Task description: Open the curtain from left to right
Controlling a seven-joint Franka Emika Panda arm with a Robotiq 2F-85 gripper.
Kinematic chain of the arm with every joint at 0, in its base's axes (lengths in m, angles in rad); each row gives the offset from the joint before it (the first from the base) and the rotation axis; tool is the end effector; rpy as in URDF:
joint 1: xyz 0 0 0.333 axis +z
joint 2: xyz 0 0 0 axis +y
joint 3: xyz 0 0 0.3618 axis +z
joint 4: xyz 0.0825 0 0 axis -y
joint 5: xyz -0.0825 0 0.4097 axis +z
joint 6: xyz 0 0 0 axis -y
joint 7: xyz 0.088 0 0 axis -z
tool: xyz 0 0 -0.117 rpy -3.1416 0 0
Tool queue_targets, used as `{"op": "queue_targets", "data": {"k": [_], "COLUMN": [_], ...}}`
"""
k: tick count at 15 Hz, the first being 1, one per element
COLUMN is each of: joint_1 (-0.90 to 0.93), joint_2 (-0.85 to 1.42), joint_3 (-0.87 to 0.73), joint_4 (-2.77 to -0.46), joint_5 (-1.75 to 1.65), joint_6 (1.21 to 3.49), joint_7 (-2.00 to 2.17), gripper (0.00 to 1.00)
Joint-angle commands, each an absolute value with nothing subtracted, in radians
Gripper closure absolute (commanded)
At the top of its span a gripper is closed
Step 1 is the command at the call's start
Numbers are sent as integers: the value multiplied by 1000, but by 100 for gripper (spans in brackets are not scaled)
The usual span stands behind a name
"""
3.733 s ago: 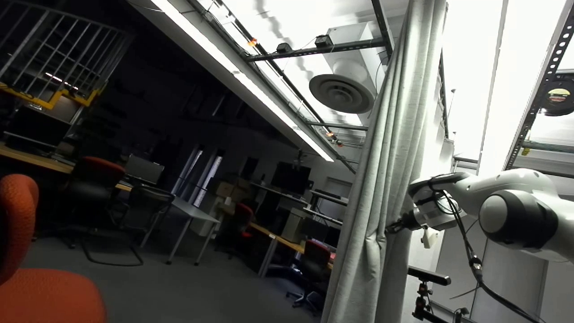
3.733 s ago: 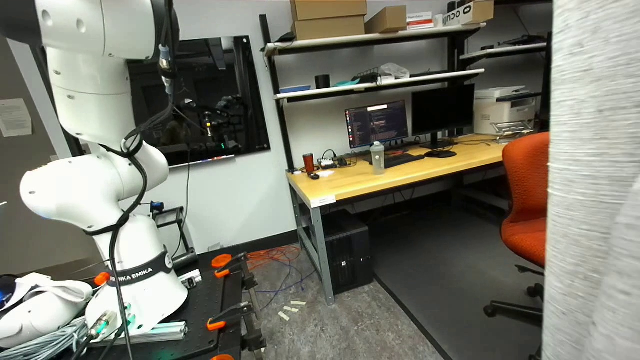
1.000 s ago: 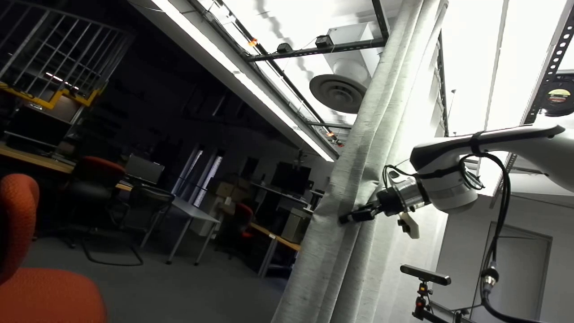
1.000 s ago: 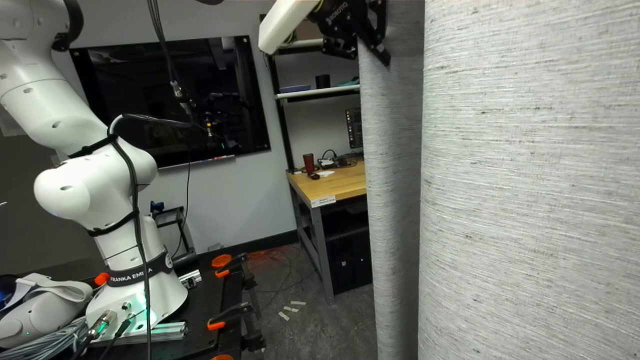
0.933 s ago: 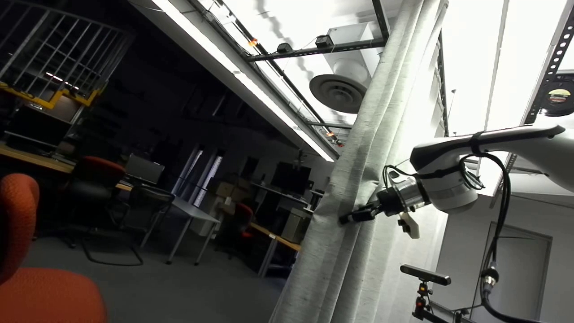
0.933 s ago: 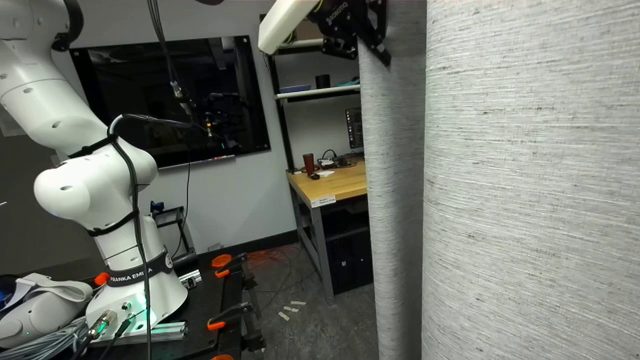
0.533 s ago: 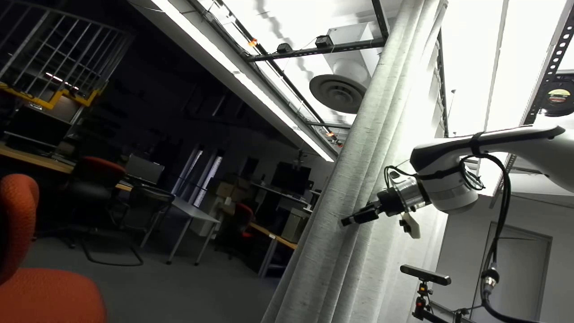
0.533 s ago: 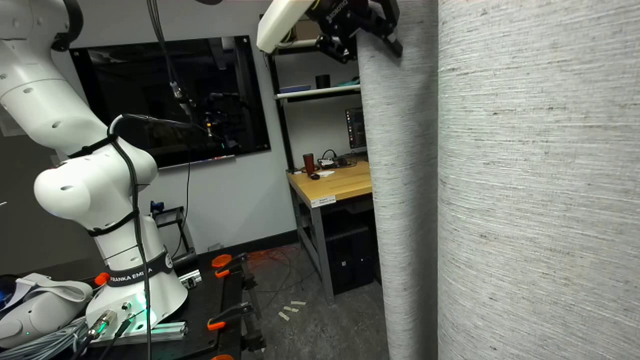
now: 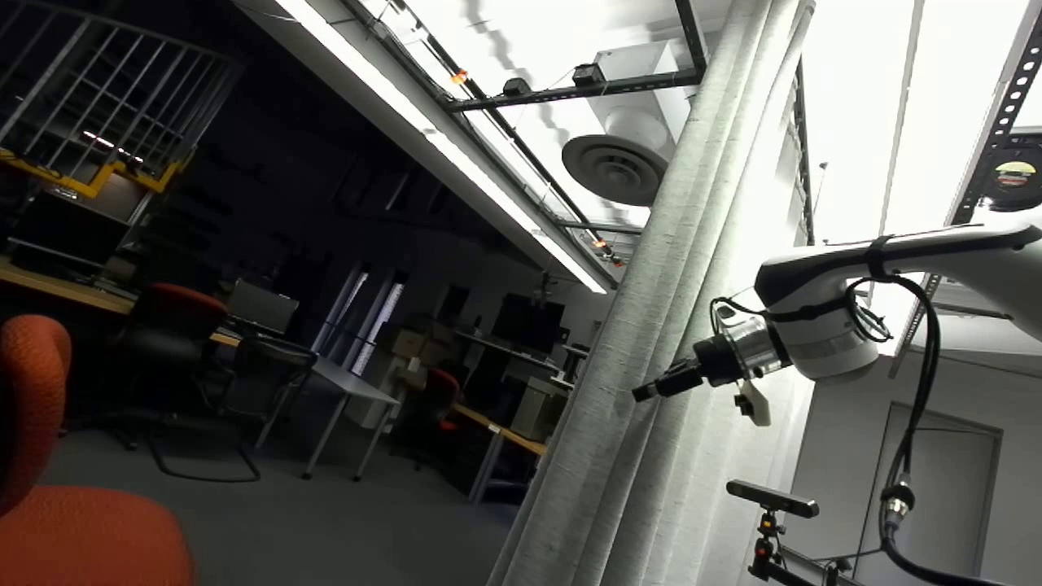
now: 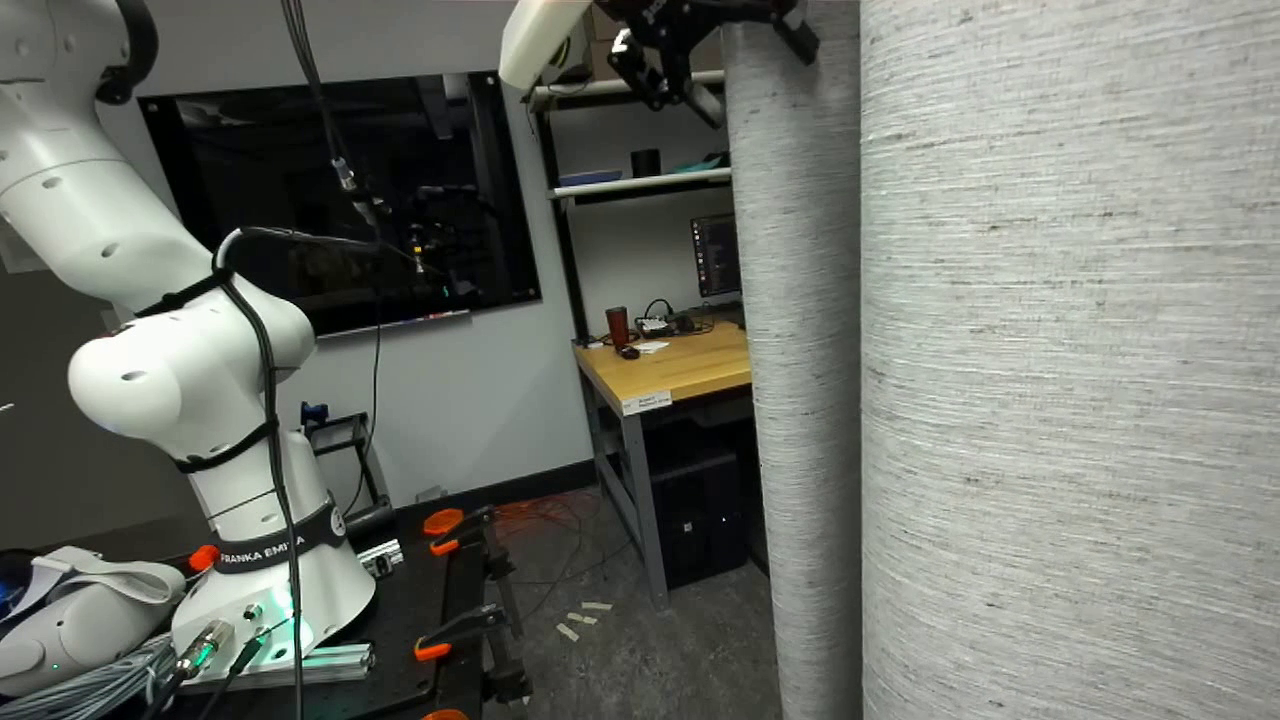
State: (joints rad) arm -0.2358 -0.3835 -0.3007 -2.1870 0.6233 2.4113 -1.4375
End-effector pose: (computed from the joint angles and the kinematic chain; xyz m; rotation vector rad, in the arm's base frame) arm 0.4248 -0.2709 0.6328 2.6794 0.7379 1.2479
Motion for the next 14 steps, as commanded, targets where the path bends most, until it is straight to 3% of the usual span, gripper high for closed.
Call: {"op": "queue_targets", "data": {"k": [1, 14], "joint_1": [-200, -138], "joint_2": [-480, -666], "joint_3": [-295, -306], "joint_4": [-2246, -2331], "joint_5": [589, 439], "joint_6": [2482, 2487], "joint_7": [-1362, -1153], "gripper": [0, 0]}}
